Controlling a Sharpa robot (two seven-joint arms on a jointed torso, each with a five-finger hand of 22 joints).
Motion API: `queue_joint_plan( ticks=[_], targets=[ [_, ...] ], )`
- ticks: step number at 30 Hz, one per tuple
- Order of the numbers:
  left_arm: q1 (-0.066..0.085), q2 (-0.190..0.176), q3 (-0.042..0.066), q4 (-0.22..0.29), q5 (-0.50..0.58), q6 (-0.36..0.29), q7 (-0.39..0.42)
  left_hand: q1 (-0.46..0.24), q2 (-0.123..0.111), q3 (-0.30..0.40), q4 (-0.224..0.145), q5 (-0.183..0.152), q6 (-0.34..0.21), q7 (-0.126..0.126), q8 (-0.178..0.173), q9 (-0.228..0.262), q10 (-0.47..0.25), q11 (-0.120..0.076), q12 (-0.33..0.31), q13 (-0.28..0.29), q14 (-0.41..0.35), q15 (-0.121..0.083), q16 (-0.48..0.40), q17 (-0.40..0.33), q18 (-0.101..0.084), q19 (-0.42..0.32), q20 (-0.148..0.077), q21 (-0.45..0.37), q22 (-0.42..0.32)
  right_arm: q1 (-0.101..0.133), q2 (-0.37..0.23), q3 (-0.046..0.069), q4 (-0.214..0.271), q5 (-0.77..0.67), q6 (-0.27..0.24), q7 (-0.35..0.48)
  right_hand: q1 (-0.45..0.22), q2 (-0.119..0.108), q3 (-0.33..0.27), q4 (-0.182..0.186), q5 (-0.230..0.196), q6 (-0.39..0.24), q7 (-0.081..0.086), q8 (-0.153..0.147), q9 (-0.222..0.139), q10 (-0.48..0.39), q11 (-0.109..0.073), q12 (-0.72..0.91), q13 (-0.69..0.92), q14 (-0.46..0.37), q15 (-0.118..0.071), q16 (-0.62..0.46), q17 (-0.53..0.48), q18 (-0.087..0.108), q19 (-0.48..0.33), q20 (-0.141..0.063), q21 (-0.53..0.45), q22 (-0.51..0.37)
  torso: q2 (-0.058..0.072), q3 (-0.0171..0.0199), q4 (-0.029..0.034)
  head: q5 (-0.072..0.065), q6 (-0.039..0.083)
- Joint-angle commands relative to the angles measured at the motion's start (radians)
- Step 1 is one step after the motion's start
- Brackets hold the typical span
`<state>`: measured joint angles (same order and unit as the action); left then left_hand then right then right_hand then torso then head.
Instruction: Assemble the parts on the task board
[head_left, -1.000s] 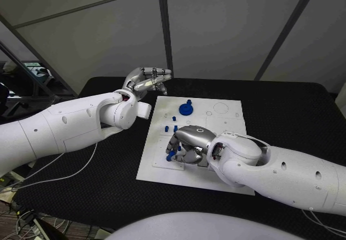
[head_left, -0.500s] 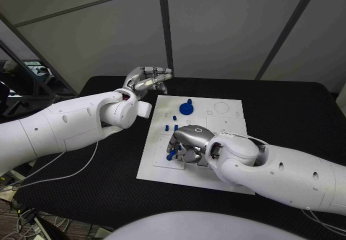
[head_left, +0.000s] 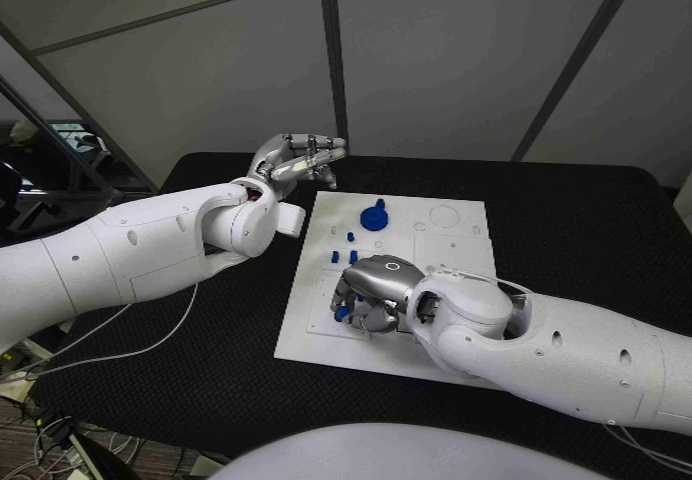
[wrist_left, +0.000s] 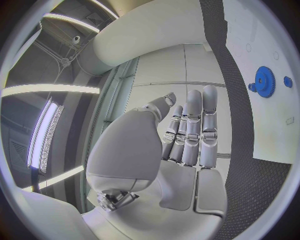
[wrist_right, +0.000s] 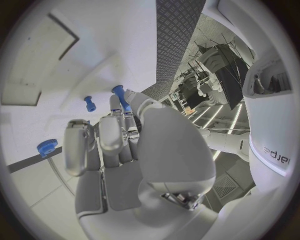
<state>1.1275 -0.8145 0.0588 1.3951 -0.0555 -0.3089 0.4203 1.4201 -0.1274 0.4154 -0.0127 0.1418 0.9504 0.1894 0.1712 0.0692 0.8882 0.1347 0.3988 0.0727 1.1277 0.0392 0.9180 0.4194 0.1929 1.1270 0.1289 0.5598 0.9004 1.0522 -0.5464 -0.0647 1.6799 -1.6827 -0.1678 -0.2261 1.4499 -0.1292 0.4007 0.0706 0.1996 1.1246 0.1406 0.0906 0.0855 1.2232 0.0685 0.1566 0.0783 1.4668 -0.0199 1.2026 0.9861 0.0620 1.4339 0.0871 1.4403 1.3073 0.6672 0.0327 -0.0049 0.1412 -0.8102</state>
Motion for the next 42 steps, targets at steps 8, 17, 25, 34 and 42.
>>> queue_joint_plan(
  ticks=[8, 17, 25, 34, 42],
  targets=[
    [0.002, 0.001, 0.001, 0.0, 0.001, 0.013, -0.001, 0.004, 0.008, -0.001, -0.005, -0.006, -0.001, 0.002, 0.006, -0.001, -0.006, -0.003, 0.004, -0.001, -0.006, 0.001, 0.004, -0.001, -0.011, -0.006, 0.002, -0.004, 0.001, -0.002, 0.004, -0.005, -0.004, -0.009, -0.032, 0.01, -0.052, -0.047, -0.004, 0.012, 0.017, -0.15, -0.001, -0.029, -0.021, -0.136, 0.028, -0.062, -0.015, -0.019, 0.03, -0.064, -0.1, 0.014, -0.084, 0.028, -0.082, -0.022, 0.002, 0.0006, -0.0001, 0.0, 0.003],
    [0.002, 0.001, 0.001, 0.0, 0.001, 0.014, -0.002, 0.003, 0.008, -0.002, -0.005, -0.005, -0.002, 0.003, 0.006, -0.001, -0.008, -0.003, 0.005, -0.002, -0.006, 0.002, 0.005, -0.002, -0.011, -0.007, 0.003, -0.003, 0.002, -0.002, -0.006, -0.006, 0.007, -0.009, -0.107, 0.025, -0.056, -0.05, -0.037, 0.003, 0.016, -0.22, -0.014, -0.029, -0.02, -0.201, 0.04, -0.047, -0.013, -0.05, 0.04, -0.127, -0.189, 0.031, -0.137, 0.039, -0.142, -0.092, 0.002, 0.002, -0.0012, 0.001, 0.004],
    [0.002, -0.002, 0.001, -0.003, 0.001, 0.015, -0.003, 0.003, 0.008, -0.002, -0.005, -0.005, -0.002, 0.003, 0.006, -0.001, -0.008, -0.003, 0.005, -0.002, -0.006, 0.002, 0.005, -0.002, -0.011, -0.007, 0.003, -0.003, 0.002, -0.002, -0.061, -0.005, 0.056, 0.016, -0.233, 0.06, -0.056, -0.053, -0.07, 0.002, 0.016, -0.237, -0.009, -0.027, -0.018, -0.222, 0.041, -0.026, -0.011, -0.067, 0.041, -0.166, -0.245, 0.04, -0.163, 0.04, -0.175, -0.13, 0.0, 0.0019, -0.0023, -0.002, 0.009],
    [0.001, -0.008, 0.0, -0.006, 0.001, 0.015, -0.004, 0.003, 0.008, -0.002, -0.005, -0.005, -0.002, 0.003, 0.006, -0.001, -0.008, -0.003, 0.005, -0.002, -0.006, 0.002, 0.005, -0.002, -0.011, -0.007, 0.003, -0.003, 0.002, 0.01, -0.263, 0.029, 0.161, 0.28, -0.284, 0.053, -0.117, -0.048, -0.155, 0.066, 0.015, -0.147, 0.024, 0.007, -0.002, -0.103, 0.024, 0.089, 0.008, -0.069, 0.03, -0.194, -0.283, 0.042, -0.166, 0.032, -0.196, -0.148, -0.002, 0.0022, -0.0076, -0.046, 0.028],
    [-0.001, -0.025, -0.004, 0.015, 0.001, 0.012, -0.004, 0.004, 0.009, -0.002, -0.005, -0.005, -0.003, 0.003, 0.007, -0.001, -0.009, -0.003, 0.006, -0.002, -0.007, 0.002, 0.006, -0.003, -0.011, -0.008, 0.003, -0.003, 0.002, 0.018, -0.456, 0.042, 0.206, 0.523, -0.311, -0.01, -0.148, -0.053, -0.305, 0.129, 0.123, -0.088, -0.03, 0.092, 0.018, 0.096, -0.042, 0.732, 0.575, 0.028, -0.024, 0.064, 0.09, -0.004, -0.015, -0.021, -0.041, 0.041, -0.006, 0.0022, -0.025, -0.13, 0.059]
  ],
)
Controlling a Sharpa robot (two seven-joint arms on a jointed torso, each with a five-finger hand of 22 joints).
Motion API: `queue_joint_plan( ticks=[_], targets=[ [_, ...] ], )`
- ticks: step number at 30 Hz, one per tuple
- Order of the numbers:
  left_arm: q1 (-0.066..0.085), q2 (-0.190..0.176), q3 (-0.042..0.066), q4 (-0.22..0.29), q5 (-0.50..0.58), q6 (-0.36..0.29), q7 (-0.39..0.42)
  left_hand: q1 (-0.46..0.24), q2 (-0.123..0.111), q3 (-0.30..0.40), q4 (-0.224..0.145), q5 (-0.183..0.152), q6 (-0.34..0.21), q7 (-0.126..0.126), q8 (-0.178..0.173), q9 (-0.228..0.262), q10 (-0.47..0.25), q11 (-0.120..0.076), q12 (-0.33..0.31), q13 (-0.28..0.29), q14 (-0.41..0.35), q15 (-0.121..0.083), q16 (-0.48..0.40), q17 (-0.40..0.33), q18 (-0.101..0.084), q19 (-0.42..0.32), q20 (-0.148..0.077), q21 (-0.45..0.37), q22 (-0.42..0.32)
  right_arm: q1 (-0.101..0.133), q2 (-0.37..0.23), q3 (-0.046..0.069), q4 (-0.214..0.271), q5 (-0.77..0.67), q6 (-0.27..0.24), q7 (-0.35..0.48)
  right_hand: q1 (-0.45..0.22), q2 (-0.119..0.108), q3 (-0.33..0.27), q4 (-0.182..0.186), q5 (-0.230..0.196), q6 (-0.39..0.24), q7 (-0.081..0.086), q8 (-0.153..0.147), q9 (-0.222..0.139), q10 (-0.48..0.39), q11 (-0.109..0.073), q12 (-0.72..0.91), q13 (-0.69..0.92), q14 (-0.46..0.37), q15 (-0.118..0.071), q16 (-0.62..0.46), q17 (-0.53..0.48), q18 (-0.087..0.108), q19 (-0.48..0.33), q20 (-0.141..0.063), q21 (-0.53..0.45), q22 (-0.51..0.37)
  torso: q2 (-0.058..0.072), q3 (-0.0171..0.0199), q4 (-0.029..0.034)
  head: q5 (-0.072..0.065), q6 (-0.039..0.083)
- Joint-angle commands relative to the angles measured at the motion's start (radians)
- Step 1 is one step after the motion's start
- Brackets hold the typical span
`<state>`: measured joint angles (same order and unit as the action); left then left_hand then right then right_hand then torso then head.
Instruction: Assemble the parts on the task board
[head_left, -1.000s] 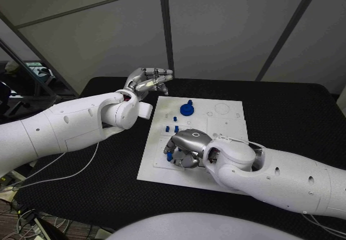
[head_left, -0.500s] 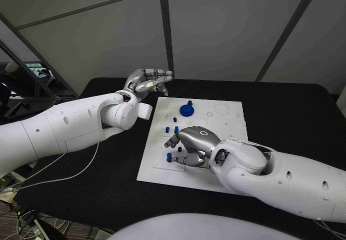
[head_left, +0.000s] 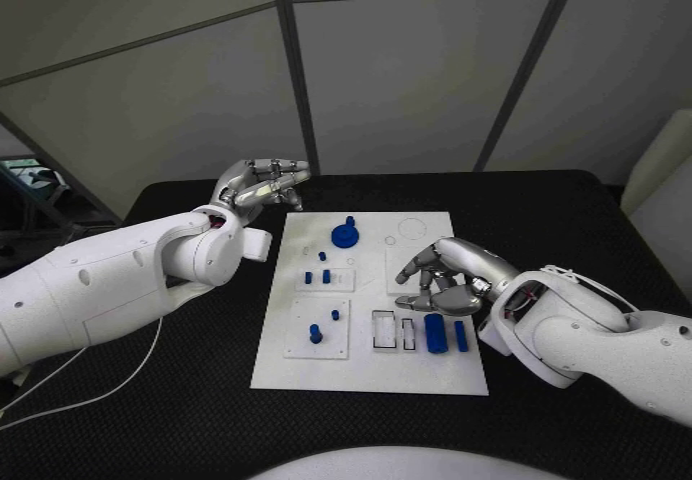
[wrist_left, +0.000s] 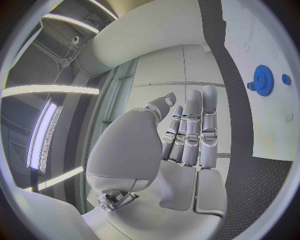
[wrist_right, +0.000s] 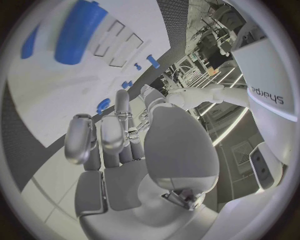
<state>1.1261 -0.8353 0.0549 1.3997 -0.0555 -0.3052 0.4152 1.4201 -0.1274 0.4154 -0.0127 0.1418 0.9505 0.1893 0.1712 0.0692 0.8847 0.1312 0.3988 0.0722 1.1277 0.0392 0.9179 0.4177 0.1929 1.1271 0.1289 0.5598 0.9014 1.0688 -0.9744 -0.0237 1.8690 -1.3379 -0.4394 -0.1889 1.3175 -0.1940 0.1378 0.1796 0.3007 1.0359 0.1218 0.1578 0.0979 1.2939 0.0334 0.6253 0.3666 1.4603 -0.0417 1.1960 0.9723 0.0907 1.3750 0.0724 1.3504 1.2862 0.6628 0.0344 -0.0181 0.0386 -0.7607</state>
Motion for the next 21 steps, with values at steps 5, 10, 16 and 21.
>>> queue_joint_plan(
  ticks=[5, 10, 16, 21],
  targets=[
    [-0.002, -0.013, -0.001, 0.024, 0.001, 0.007, 0.002, 0.004, 0.009, -0.002, -0.005, -0.005, -0.003, 0.003, 0.007, -0.001, -0.006, 0.001, 0.006, -0.001, -0.007, 0.002, 0.006, -0.001, -0.011, -0.008, 0.003, -0.003, 0.001, 0.002, -0.105, 0.002, 0.04, 0.154, 0.001, -0.102, 0.0, 0.047, -0.148, 0.066, 0.035, -0.019, -0.013, 0.101, 0.027, 0.045, -0.008, 0.613, 0.714, 0.055, -0.001, 0.183, 0.272, -0.058, 0.109, -0.008, 0.13, 0.165, 0.001, 0.0023, -0.018, -0.067, 0.012],
    [-0.004, -0.021, -0.001, 0.031, 0.001, 0.006, 0.003, 0.004, 0.009, -0.003, -0.005, -0.005, -0.003, 0.003, 0.007, -0.001, -0.006, 0.001, 0.006, -0.001, -0.008, 0.002, 0.006, -0.001, -0.011, -0.008, 0.003, -0.003, 0.001, -0.004, -0.147, 0.001, 0.06, 0.077, 0.039, -0.169, 0.006, 0.065, -0.189, 0.088, 0.05, -0.029, -0.016, 0.134, 0.038, 0.063, -0.008, 0.659, 0.786, 0.06, -0.002, 0.214, 0.32, -0.067, 0.134, -0.006, 0.159, 0.202, -0.001, 0.0032, -0.0219, -0.088, 0.009],
    [-0.008, -0.025, -0.002, 0.035, 0.001, 0.006, 0.003, 0.004, 0.009, -0.003, -0.005, -0.005, -0.003, 0.003, 0.007, -0.001, -0.006, 0.001, 0.006, -0.001, -0.008, 0.002, 0.006, -0.001, -0.011, -0.008, 0.003, -0.003, 0.001, -0.017, -0.161, -0.001, 0.089, -0.033, 0.078, -0.269, -0.03, 0.065, -0.247, 0.112, 0.064, -0.036, -0.02, 0.165, 0.052, 0.084, -0.011, 0.69, 0.84, 0.066, -0.004, 0.237, 0.359, -0.074, 0.15, -0.006, 0.177, 0.226, -0.001, 0.0021, -0.023, -0.101, 0.009],
    [-0.011, -0.026, -0.002, 0.039, 0.001, 0.008, 0.003, 0.004, 0.009, -0.003, -0.005, -0.005, -0.003, 0.003, 0.007, -0.001, -0.006, 0.001, 0.006, -0.001, -0.008, 0.002, 0.006, -0.001, -0.011, -0.008, 0.003, -0.003, 0.001, -0.034, -0.143, -0.003, 0.089, -0.071, 0.098, -0.316, -0.046, 0.069, -0.27, 0.113, 0.062, -0.043, -0.021, 0.178, 0.059, 0.097, -0.012, 0.706, 0.868, 0.071, -0.005, 0.253, 0.383, -0.077, 0.16, -0.007, 0.186, 0.239, -0.002, 0.0012, -0.0193, -0.103, 0.005]
  ],
)
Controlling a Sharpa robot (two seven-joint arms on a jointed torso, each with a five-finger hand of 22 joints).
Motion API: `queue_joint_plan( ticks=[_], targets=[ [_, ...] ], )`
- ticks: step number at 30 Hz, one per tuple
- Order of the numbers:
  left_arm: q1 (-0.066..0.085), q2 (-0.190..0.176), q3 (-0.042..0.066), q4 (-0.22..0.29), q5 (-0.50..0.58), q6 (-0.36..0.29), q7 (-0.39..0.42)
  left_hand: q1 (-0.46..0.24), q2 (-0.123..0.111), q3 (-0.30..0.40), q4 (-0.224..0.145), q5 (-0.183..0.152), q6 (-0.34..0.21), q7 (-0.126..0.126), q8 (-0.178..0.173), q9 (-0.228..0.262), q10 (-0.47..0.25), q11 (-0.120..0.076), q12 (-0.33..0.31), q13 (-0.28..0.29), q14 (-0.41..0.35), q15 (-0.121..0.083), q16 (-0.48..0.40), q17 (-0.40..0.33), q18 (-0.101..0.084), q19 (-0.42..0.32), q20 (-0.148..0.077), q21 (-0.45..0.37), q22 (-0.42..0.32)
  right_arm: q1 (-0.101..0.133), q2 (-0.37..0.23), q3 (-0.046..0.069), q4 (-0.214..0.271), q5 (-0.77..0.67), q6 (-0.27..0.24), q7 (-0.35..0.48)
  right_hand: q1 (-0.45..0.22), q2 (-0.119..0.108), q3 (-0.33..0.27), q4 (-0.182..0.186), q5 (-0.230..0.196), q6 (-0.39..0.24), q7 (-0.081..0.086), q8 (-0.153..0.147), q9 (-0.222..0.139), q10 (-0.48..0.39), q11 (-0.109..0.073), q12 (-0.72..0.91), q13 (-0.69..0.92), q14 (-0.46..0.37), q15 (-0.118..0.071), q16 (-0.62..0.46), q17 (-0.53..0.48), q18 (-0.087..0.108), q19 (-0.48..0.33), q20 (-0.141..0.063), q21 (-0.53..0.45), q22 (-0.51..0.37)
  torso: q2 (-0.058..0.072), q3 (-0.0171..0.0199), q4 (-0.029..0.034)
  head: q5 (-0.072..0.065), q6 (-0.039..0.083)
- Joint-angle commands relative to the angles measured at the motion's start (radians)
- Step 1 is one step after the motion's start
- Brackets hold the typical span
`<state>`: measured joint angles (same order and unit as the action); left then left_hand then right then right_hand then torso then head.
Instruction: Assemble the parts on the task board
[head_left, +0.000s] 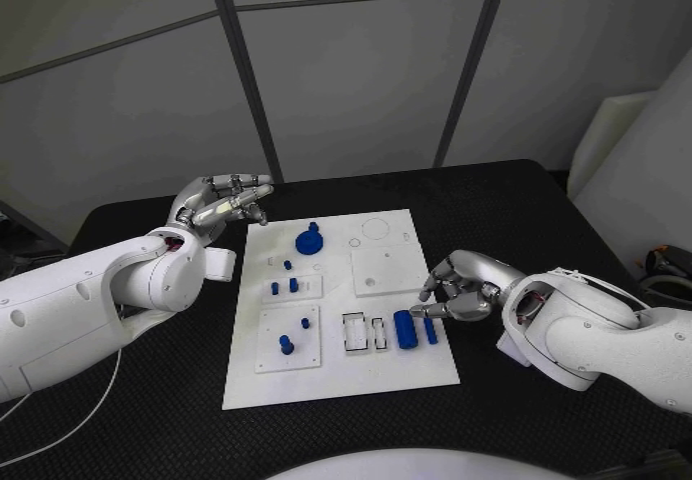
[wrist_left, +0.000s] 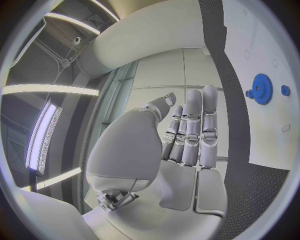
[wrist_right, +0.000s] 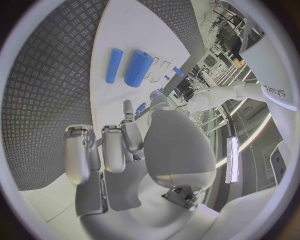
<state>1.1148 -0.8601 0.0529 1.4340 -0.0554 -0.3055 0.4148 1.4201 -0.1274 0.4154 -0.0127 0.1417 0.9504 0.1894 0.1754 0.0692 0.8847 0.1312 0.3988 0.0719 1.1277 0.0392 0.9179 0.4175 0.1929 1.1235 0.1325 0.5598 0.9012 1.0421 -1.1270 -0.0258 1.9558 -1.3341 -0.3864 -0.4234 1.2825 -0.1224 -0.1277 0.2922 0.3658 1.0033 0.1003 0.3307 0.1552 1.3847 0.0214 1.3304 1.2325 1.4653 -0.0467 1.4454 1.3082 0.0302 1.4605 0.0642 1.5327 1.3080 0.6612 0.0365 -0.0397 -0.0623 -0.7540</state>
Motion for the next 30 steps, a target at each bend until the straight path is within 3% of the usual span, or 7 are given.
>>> queue_joint_plan(
  ticks=[1, 8, 30],
  targets=[
    [0.0, -0.001, 0.0, 0.006, 0.001, 0.008, 0.004, 0.004, 0.009, -0.003, -0.005, -0.005, -0.003, 0.003, 0.003, -0.001, -0.006, 0.001, 0.006, -0.001, -0.008, 0.002, 0.006, -0.001, -0.011, -0.004, -0.001, -0.003, 0.001, -0.012, 0.015, -0.001, 0.001, -0.078, 0.047, -0.085, -0.011, -0.003, -0.005, 0.0, -0.003, -0.01, 0.0, 0.006, 0.001, 0.006, 0.0, 0.001, 0.002, 0.066, 0.0, 0.003, 0.047, -0.017, 0.075, 0.001, 0.004, 0.217, 0.0, -0.0012, 0.0021, -0.003, -0.002],
    [-0.001, -0.003, 0.001, 0.01, 0.001, 0.009, 0.004, 0.003, 0.009, -0.003, -0.005, -0.005, -0.002, 0.002, 0.004, -0.001, -0.006, 0.001, 0.007, -0.001, -0.009, 0.002, 0.007, -0.002, -0.011, -0.005, -0.001, -0.003, 0.001, -0.042, 0.043, -0.002, -0.008, -0.092, 0.063, -0.1, -0.015, -0.001, -0.011, 0.001, -0.002, -0.015, 0.001, 0.008, 0.003, 0.004, 0.0, -0.001, 0.001, 0.065, 0.0, 0.004, 0.047, -0.017, 0.074, 0.001, 0.004, 0.217, 0.001, -0.0018, 0.0027, 0.002, -0.011],
    [-0.002, -0.009, 0.001, 0.016, 0.001, 0.01, 0.004, 0.003, 0.009, -0.003, -0.005, -0.005, -0.002, 0.002, 0.004, -0.001, -0.006, 0.001, 0.007, -0.001, -0.009, 0.002, 0.007, -0.002, -0.011, -0.005, -0.001, -0.003, 0.001, -0.082, 0.111, -0.002, -0.06, -0.106, 0.096, -0.136, -0.024, 0.018, -0.023, -0.001, 0.009, -0.016, -0.002, 0.029, 0.013, 0.005, -0.001, -0.001, 0.01, 0.066, 0.0, 0.011, 0.058, -0.018, 0.077, 0.001, 0.007, 0.221, 0.001, -0.0036, 0.0022, 0.014, -0.025]
  ],
)
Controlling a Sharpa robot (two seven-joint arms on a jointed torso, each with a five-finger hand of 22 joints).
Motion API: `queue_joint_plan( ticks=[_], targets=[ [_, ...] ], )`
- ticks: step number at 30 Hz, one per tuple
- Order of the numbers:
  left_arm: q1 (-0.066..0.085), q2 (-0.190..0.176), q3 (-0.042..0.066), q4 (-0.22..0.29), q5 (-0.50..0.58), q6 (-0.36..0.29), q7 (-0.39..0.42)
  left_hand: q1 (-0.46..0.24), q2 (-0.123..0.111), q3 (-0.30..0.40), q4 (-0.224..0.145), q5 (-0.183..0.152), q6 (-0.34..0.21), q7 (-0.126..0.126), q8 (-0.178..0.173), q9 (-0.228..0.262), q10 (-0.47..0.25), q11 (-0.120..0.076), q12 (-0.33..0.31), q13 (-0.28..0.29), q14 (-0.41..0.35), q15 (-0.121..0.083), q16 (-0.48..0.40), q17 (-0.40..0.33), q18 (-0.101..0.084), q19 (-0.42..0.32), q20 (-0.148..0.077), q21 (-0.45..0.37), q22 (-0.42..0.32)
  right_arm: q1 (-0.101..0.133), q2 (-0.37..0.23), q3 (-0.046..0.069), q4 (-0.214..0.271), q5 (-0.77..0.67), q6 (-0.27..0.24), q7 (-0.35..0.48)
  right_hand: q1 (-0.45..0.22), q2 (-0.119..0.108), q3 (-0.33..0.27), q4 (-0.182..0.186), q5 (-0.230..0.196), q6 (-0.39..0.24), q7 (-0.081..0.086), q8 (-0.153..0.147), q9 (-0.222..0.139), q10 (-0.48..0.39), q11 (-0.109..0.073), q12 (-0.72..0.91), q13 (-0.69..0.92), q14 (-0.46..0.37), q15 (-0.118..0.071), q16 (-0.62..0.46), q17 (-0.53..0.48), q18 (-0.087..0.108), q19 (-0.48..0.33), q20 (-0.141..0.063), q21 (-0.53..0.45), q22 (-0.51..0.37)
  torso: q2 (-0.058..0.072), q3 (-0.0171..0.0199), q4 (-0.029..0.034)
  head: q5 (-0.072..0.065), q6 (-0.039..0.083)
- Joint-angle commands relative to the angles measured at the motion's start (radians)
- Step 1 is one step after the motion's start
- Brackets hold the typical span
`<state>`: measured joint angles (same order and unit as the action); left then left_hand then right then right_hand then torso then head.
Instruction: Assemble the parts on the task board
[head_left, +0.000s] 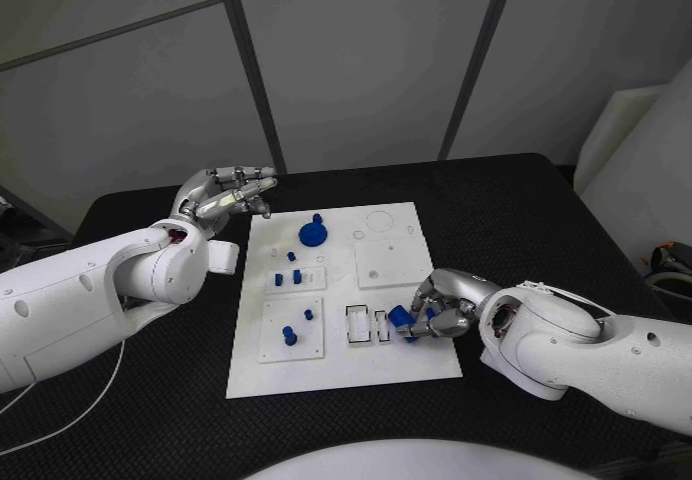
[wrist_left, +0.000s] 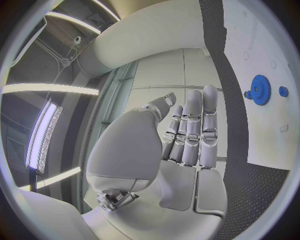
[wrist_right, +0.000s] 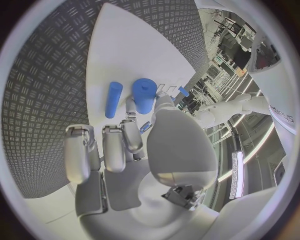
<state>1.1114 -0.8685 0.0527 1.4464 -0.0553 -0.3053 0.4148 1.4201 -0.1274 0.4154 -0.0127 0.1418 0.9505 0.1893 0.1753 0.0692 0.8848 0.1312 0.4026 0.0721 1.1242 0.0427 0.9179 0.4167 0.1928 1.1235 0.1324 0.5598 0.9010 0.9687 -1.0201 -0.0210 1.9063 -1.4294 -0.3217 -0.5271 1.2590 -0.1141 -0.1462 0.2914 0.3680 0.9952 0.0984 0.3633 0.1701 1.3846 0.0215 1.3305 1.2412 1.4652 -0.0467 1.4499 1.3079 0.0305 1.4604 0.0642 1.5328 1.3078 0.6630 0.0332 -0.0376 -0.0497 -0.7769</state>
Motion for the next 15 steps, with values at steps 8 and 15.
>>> queue_joint_plan(
  ticks=[8, 15],
  targets=[
    [0.001, -0.004, 0.001, 0.005, 0.001, 0.01, 0.003, 0.002, 0.009, -0.004, -0.005, -0.005, -0.002, 0.003, 0.005, -0.001, -0.007, 0.001, 0.004, -0.001, -0.006, -0.001, 0.008, -0.002, -0.011, -0.006, 0.0, -0.003, 0.001, -0.012, 0.006, -0.007, -0.006, -0.018, -0.024, -0.031, 0.027, 0.036, -0.003, -0.002, 0.053, 0.009, -0.01, 0.024, 0.013, 0.014, -0.01, 0.005, 0.02, 0.068, -0.007, 0.013, 0.07, -0.021, 0.086, -0.003, 0.014, 0.232, -0.001, -0.0001, -0.001, 0.007, -0.003],
    [0.0, -0.005, 0.001, 0.005, 0.001, 0.011, 0.003, 0.001, 0.009, -0.005, -0.004, -0.005, -0.002, 0.003, 0.005, -0.001, -0.007, 0.001, 0.005, -0.001, -0.006, -0.001, 0.008, -0.002, -0.011, -0.006, 0.0, -0.003, 0.001, -0.013, -0.015, -0.006, 0.036, -0.01, -0.12, -0.021, 0.038, 0.051, -0.006, -0.002, 0.101, 0.023, -0.018, 0.038, 0.026, 0.021, -0.017, 0.006, 0.031, 0.069, -0.013, 0.016, 0.077, -0.023, 0.091, -0.009, 0.019, 0.239, -0.003, -0.0002, -0.0019, 0.01, -0.002]
  ],
)
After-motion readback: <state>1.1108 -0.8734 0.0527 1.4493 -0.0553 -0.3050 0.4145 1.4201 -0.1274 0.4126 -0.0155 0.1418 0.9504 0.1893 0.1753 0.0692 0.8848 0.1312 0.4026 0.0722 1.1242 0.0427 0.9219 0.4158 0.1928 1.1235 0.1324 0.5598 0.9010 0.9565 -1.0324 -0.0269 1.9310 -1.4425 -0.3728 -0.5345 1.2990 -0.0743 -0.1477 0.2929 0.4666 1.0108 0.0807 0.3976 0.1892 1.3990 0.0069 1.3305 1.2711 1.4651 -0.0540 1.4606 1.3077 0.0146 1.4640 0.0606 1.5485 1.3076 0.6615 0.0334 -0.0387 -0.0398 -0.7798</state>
